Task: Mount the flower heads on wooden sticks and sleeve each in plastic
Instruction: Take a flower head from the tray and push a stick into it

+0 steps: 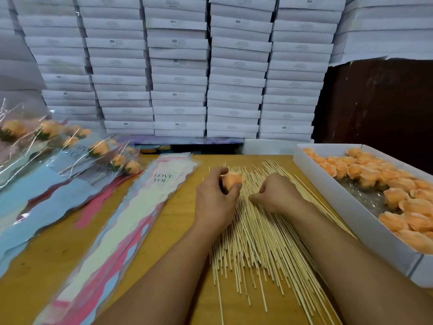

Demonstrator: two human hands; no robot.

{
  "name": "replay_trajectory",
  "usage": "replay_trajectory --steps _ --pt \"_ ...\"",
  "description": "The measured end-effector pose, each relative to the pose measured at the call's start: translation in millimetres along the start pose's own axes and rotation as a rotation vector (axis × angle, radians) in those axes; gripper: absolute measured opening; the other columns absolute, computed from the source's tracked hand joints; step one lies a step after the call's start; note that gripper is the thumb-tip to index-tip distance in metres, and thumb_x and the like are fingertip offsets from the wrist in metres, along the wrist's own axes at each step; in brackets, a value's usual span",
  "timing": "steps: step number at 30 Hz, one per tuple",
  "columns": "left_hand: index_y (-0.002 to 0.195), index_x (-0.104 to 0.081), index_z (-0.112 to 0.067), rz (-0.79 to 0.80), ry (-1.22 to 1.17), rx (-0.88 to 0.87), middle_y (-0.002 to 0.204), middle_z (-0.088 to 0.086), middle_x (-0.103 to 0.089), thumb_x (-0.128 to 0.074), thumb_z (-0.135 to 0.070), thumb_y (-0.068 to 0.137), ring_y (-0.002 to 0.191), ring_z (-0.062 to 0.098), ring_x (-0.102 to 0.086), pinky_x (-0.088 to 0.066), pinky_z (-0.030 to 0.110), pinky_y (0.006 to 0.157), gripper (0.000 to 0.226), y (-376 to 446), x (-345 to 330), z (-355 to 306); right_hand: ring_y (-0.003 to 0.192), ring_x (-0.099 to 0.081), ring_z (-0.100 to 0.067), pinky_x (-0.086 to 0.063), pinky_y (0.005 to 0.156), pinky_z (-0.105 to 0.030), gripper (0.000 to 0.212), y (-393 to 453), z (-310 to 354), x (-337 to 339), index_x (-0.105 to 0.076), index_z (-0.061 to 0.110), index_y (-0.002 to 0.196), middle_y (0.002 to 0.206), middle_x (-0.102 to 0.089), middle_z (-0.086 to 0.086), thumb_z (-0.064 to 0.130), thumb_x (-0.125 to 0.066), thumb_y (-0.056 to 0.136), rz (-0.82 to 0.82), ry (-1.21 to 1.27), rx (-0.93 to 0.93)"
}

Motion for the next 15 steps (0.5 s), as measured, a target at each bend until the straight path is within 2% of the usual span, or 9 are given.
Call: replay_trajectory --steps 3,6,11,13,15 --pt "0.128 -0.057 -0.026 -0.026 -0.024 0.039 0.087 -0.021 -0.056 -0.074 -0.029 0.089 0.077 -0.002 -0.057 -0.041 0.012 0.063 0.042 1 3 4 0.072 -0.065 -0.019 -0.042 0.053 -0.026 0.019 4 0 0 -0.072 0.012 0.084 0.081 -0.069 -0.004 0.029 -0.078 0.084 -0.032 -0.027 -0.018" --pt "0.125 -0.057 -0.026 -0.032 -0.03 0.068 0.086 -0.024 -0.051 -0.075 -0.031 0.088 0.076 -0.003 -0.055 -0.038 0.011 0.061 0.041 3 3 7 0.059 -0.057 -0.02 -0.038 0.05 -0.026 0.022 7 -5 -2 -0.063 0.01 0.071 0.069 -0.062 -0.004 0.022 -0.076 0.083 -0.007 0.053 -0.055" --pt "0.124 -0.057 -0.024 -0.026 -0.058 0.111 0.09 -0.019 -0.056 -0.074 -0.032 0.089 0.08 -0.001 -0.057 -0.04 0.014 0.063 0.04 4 3 11 0.044 -0.056 -0.019 -0.044 0.049 -0.027 0.02 5 -22 -2 -0.071 0.001 0.074 0.061 -0.07 -0.01 0.019 -0.071 0.082 0.045 0.361 -0.163" --pt "0.124 -0.057 -0.027 -0.025 -0.074 0.119 0.091 -0.017 -0.058 -0.073 -0.032 0.089 0.08 0.001 -0.059 -0.043 0.017 0.064 0.039 4 3 10 0.038 -0.051 -0.015 -0.041 0.043 -0.026 0.016 4 -24 -5 -0.07 0.002 0.073 0.055 -0.067 -0.007 0.015 -0.069 0.083 0.087 0.527 -0.197" --pt "0.124 -0.055 -0.031 -0.02 -0.095 0.124 0.091 -0.011 -0.061 -0.072 -0.032 0.09 0.081 0.007 -0.061 -0.049 0.024 0.068 0.038 3 4 9 0.04 -0.048 -0.014 -0.037 0.038 -0.024 0.012 2 -22 -7 -0.068 0.003 0.075 0.06 -0.066 -0.01 0.01 -0.066 0.084 0.125 0.705 -0.226"
Point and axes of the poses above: each hand's wrist, its own y-axis towards the middle knuckle, its own x-axis out of the back of the hand, z = x × y, the point moved 8 cm from there along y, towards the middle knuckle
